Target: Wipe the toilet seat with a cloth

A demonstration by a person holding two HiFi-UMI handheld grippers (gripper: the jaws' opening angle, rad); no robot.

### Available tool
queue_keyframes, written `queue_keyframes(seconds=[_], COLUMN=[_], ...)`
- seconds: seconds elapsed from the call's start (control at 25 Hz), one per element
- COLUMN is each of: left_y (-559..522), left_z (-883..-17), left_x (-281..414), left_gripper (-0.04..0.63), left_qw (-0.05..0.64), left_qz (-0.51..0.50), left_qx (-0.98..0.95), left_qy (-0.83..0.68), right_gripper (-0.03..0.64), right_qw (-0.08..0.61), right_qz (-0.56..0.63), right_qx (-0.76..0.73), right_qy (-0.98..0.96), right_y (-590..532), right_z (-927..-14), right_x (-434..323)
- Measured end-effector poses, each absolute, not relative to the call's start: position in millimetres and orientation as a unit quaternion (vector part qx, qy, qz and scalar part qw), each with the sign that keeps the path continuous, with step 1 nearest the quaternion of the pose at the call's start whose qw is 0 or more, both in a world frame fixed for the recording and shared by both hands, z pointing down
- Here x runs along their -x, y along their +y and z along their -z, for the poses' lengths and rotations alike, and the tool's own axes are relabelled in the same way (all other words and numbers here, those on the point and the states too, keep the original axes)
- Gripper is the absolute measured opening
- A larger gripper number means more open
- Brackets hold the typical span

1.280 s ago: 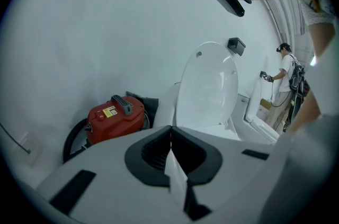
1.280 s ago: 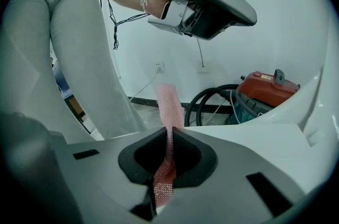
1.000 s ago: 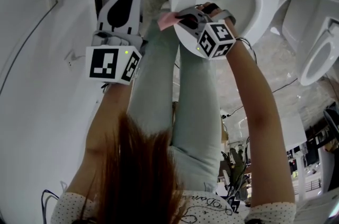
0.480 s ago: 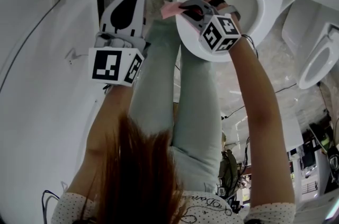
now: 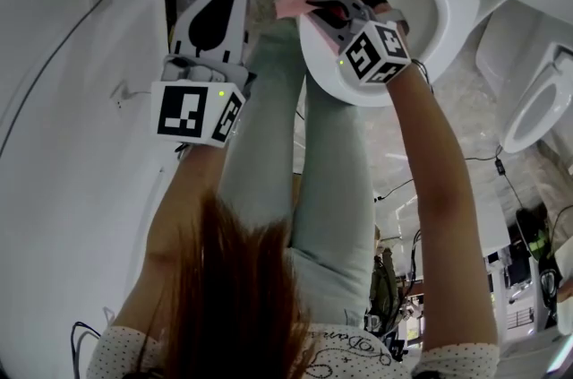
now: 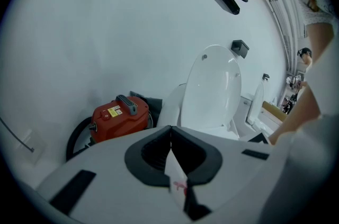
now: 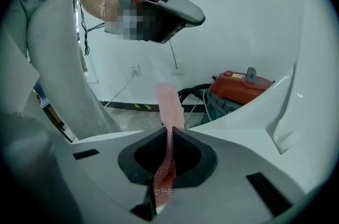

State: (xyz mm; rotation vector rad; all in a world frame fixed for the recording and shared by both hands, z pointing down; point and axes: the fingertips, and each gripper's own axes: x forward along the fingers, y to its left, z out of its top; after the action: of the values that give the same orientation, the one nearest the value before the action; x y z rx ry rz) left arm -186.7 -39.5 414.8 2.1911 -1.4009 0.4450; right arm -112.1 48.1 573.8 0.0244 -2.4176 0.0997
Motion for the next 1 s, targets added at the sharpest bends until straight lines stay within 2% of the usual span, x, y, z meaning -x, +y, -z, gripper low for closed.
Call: queue_keyframes(seconds=[1.0], left_y=[-51.6], left_z=[-416.0], left_x=[188.4], left_gripper=[-0.008], left_qw=[0.248], left_qz=[-0.166], left_qx=[-0.803], left_qy=[-0.515], right_gripper=[0.023], right_qw=[0.351], right_qz=[-0.040], right_qx=[-0.090], right_qy=[-0.931], right_y=[-8.3], right_z=[-572.2], right_x=[101.0])
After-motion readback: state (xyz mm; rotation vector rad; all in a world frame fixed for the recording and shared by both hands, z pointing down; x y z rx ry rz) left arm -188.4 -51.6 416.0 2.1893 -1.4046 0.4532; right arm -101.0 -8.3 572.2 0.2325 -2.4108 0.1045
